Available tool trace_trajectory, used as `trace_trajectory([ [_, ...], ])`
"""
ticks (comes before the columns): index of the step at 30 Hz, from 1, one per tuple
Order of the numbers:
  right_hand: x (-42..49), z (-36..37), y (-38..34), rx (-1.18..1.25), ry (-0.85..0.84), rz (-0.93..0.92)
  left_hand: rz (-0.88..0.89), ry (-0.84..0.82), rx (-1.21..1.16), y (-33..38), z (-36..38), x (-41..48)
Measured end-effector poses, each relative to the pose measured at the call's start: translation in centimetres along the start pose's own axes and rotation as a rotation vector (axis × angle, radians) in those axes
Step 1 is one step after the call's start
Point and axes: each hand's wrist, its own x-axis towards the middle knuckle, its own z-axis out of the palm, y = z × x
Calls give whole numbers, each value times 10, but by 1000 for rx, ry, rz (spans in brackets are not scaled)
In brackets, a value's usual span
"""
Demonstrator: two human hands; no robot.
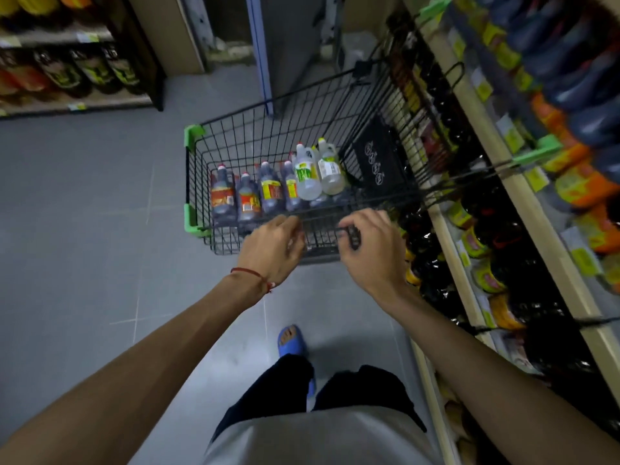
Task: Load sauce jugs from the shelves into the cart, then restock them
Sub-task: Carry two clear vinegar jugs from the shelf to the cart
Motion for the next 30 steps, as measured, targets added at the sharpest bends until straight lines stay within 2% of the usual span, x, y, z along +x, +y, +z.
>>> trace_trajectory([
  [5,75,26,8,56,33,56,-16,-61,-21,-26,-1,81],
  [10,137,54,32,68,-55,89,-61,-136,-39,-46,18,150],
  [20,246,137,117,97,-258,209,-364,-316,-31,-92,99,257],
  [26,271,195,154,107,-345,230,-490,-412,-32,-128,149,293],
  [30,273,236,173,138,-415,314,-614,-411,-151,-152,190,312],
])
